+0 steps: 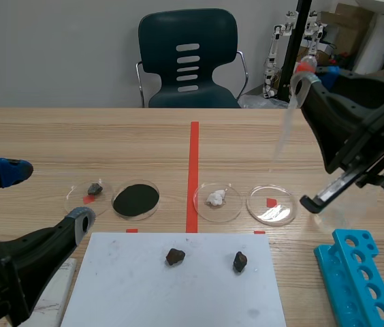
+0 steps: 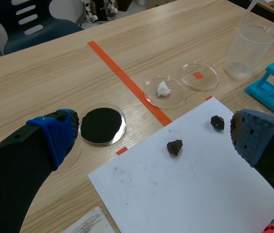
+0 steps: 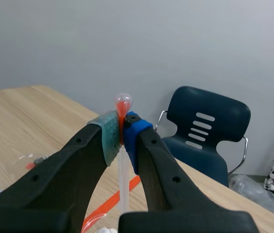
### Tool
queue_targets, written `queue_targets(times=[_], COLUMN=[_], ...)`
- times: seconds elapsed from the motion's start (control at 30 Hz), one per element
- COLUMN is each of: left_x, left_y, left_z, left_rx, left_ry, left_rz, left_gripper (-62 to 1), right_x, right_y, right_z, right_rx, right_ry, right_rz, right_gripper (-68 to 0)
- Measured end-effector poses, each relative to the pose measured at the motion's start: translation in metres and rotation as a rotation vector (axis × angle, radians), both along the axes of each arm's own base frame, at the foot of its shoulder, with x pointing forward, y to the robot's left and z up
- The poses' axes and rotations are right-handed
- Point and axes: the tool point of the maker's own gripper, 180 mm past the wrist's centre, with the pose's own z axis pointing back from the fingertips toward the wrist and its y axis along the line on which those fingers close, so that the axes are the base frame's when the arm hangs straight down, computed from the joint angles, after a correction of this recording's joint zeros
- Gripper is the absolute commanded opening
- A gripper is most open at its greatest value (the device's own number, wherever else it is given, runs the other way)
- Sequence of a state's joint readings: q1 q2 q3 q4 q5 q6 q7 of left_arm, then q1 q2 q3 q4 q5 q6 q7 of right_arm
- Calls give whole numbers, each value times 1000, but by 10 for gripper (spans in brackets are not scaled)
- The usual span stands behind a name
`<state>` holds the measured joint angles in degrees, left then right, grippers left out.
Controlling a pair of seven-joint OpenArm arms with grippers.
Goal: Draw acid from the petri dish
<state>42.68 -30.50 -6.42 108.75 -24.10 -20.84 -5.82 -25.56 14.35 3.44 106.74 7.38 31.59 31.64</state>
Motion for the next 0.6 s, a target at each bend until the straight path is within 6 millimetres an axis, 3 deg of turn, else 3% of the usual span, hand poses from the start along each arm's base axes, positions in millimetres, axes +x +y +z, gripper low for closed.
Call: queue_targets(times=[0.6], left_x=[0], left_y=[0], left_z=[0], left_rx=[0], left_ry=[0], left_rz=[0], left_gripper=[14], right_x=[60], right_y=[-39], right_z=[-52], right_rx=[22], right_ry=[119], right_rz=[-104], right_gripper=[-660])
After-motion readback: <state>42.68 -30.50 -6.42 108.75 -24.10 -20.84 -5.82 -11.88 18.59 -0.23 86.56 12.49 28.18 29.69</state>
